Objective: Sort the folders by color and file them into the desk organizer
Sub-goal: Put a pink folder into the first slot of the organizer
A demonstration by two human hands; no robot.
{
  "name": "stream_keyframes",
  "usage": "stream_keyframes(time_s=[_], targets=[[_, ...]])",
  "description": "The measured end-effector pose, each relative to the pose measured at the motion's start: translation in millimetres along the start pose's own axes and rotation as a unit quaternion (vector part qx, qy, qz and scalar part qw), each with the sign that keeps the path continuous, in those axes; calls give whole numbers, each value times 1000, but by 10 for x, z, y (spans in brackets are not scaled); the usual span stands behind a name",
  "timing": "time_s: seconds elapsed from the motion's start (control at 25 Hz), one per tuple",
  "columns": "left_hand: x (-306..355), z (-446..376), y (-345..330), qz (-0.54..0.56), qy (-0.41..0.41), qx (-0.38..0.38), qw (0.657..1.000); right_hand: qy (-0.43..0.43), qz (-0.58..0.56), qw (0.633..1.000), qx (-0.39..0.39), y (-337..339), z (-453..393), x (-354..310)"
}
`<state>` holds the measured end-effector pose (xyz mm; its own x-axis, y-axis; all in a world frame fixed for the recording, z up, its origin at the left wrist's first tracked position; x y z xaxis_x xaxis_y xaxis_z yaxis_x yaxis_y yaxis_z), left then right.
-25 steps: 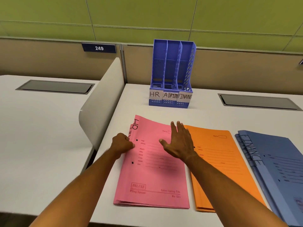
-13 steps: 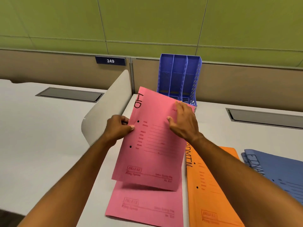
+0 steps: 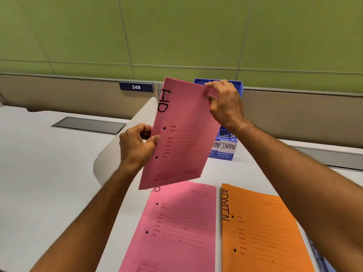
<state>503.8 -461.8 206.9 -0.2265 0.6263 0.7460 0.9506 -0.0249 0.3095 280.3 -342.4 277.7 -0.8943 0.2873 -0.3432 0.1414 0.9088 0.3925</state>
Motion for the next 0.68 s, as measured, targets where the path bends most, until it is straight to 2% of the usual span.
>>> stream_keyframes(time_s=[0.2, 0.36, 0.68], targets=[[43, -154, -81, 21, -59, 47, 997, 43, -6, 999, -4, -95, -437, -8], [30, -341, -210, 46, -83, 83, 992, 68, -3, 997, 34, -219, -808, -78], [-180, -674, -698, 87, -57, 62, 993, 87, -1, 994, 65, -602, -1272, -34]])
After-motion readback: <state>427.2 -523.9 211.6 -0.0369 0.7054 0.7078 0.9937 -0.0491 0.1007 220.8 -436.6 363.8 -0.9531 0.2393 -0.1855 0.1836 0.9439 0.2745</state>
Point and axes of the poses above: each hand's wrist, its own z-axis away from the middle knuckle, its own y-axis out of the back of the hand, x = y × z, the point moved 2 cm from there along -z, towards the middle knuckle, and after that the axes turned 14 degrees about x, right-handed, at the moved point
